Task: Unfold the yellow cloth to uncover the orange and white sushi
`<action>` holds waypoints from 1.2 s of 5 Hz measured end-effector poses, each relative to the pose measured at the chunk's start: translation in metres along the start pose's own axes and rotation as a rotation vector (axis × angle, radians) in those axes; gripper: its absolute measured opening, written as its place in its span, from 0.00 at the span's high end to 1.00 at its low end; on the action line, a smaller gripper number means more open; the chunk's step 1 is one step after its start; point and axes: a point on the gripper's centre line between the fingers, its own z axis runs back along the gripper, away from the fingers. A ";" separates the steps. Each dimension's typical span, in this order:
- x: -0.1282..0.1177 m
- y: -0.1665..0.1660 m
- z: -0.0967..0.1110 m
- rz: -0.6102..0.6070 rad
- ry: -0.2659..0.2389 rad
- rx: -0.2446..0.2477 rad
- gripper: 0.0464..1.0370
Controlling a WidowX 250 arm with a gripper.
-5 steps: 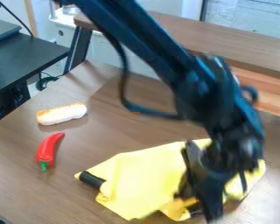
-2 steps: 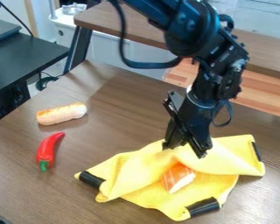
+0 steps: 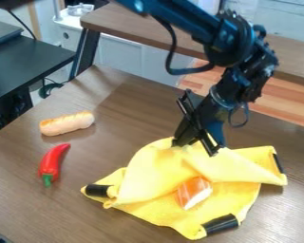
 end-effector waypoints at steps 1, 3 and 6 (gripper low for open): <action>0.006 0.019 -0.003 0.024 0.025 0.036 1.00; 0.010 0.066 -0.007 0.108 -0.030 0.031 1.00; 0.025 0.102 -0.024 0.160 -0.005 -0.043 1.00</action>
